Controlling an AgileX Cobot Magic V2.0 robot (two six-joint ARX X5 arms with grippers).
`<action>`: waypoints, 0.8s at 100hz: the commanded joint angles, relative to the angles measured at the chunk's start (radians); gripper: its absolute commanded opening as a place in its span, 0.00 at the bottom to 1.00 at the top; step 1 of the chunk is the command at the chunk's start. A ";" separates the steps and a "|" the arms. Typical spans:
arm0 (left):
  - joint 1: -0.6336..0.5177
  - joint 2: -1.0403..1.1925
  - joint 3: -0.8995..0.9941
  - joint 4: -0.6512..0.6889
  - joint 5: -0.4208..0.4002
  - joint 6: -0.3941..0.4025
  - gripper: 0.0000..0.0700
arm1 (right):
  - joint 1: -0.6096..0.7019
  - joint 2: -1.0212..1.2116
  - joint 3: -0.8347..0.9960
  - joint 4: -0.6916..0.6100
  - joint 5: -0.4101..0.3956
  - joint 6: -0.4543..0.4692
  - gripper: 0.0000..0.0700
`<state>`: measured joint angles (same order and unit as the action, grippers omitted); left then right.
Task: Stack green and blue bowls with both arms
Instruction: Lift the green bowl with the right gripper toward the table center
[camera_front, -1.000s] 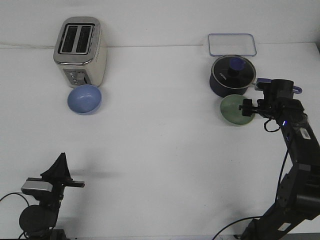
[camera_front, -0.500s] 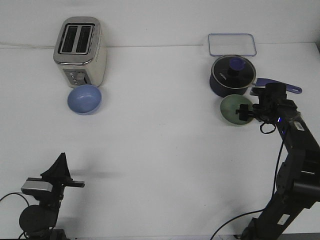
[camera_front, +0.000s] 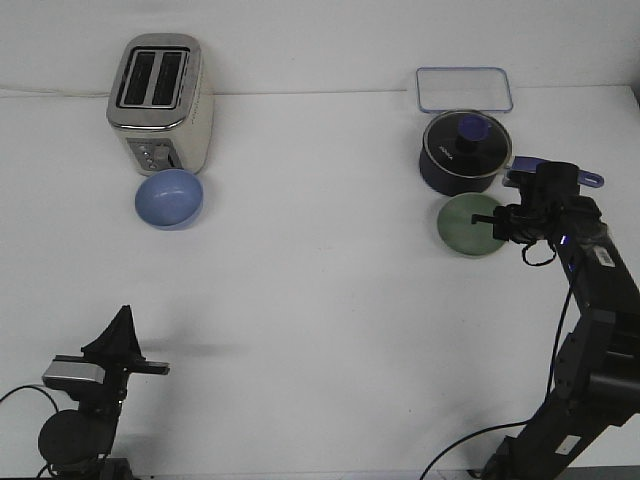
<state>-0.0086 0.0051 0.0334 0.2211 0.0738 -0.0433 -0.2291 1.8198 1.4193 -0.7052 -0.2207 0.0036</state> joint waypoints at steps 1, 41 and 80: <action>0.002 -0.002 -0.019 0.011 -0.004 0.005 0.02 | 0.010 -0.027 0.010 -0.010 -0.031 0.007 0.00; 0.002 -0.002 -0.019 0.011 -0.004 0.005 0.02 | 0.212 -0.200 0.010 -0.120 -0.176 0.030 0.00; 0.002 -0.002 -0.019 0.011 -0.004 0.005 0.02 | 0.544 -0.176 0.008 -0.050 -0.168 0.086 0.00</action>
<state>-0.0086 0.0051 0.0334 0.2211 0.0738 -0.0433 0.2844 1.6123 1.4147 -0.7704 -0.3882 0.0578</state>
